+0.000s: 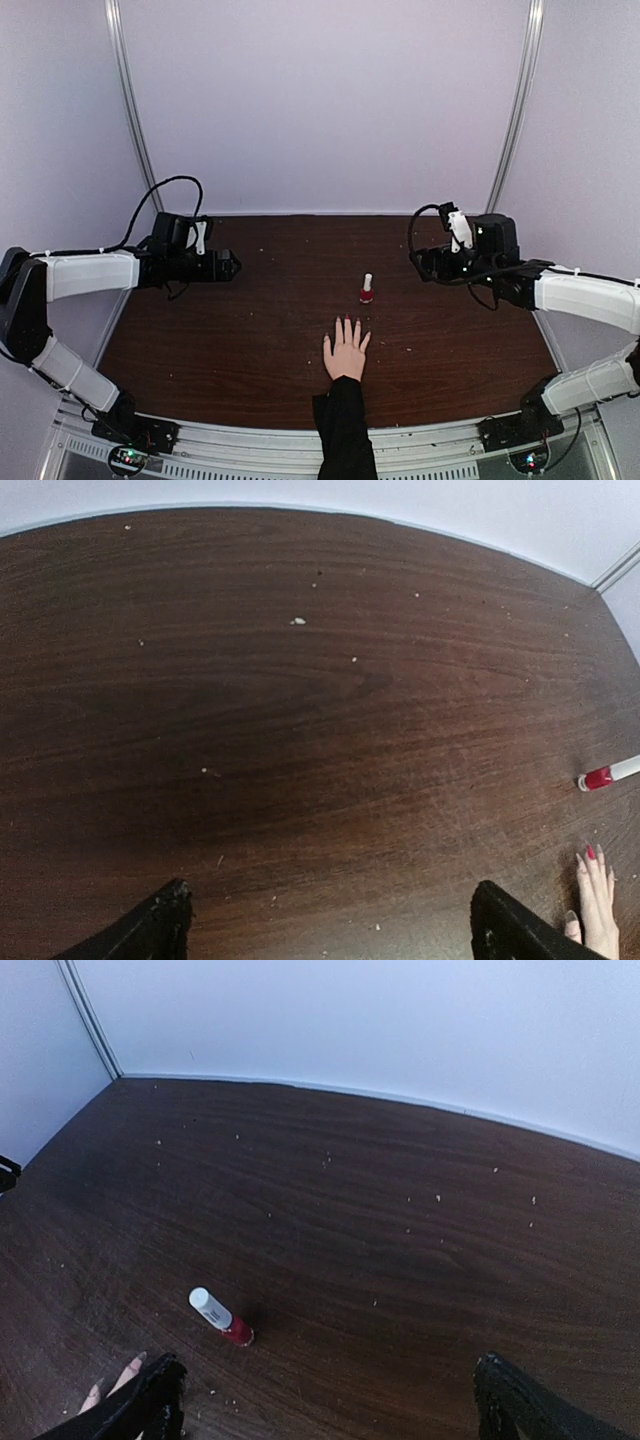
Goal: Paint the nails
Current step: Reset both arms
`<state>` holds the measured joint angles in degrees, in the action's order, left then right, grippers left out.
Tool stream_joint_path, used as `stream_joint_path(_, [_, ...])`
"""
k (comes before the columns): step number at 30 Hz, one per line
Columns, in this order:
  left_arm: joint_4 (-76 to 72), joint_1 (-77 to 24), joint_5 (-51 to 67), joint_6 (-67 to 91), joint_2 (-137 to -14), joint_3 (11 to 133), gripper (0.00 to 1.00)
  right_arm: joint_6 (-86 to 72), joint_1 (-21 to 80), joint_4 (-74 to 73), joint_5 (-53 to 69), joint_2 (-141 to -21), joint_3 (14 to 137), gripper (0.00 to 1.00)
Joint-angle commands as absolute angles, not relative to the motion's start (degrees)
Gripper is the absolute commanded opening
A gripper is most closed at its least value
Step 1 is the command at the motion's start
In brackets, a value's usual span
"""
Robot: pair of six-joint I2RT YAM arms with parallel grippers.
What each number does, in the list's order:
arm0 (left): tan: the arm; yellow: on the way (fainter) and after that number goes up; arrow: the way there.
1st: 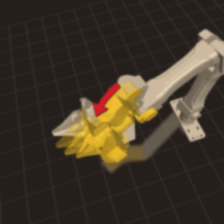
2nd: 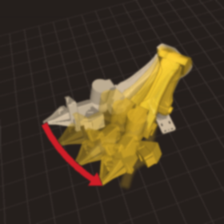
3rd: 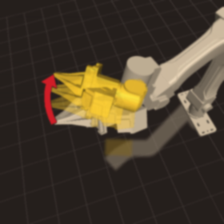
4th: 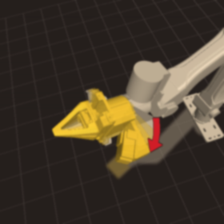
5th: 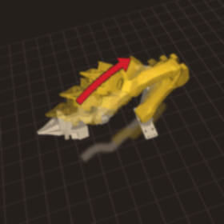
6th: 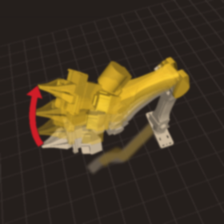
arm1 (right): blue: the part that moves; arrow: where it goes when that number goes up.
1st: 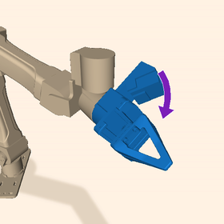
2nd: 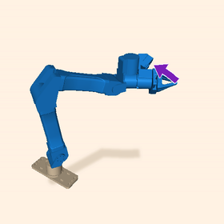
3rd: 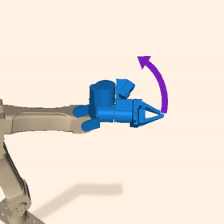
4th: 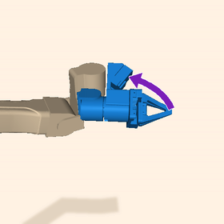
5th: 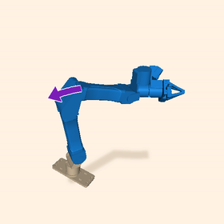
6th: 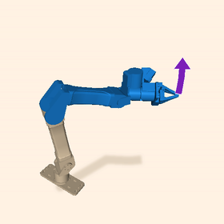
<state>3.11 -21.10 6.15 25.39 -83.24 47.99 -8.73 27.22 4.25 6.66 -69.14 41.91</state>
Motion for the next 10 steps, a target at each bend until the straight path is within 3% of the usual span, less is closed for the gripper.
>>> stream_joint_path(1, [-1.42,-21.18,4.11,25.45,-83.48,45.47,0.98,-11.46,26.72,9.85,8.15,-71.43,38.20,1.00])
stream_joint_path(10, [-2.09,-21.18,1.49,26.44,-83.69,44.45,0.98,-10.80,26.52,10.44,8.20,-73.02,38.52,1.00])
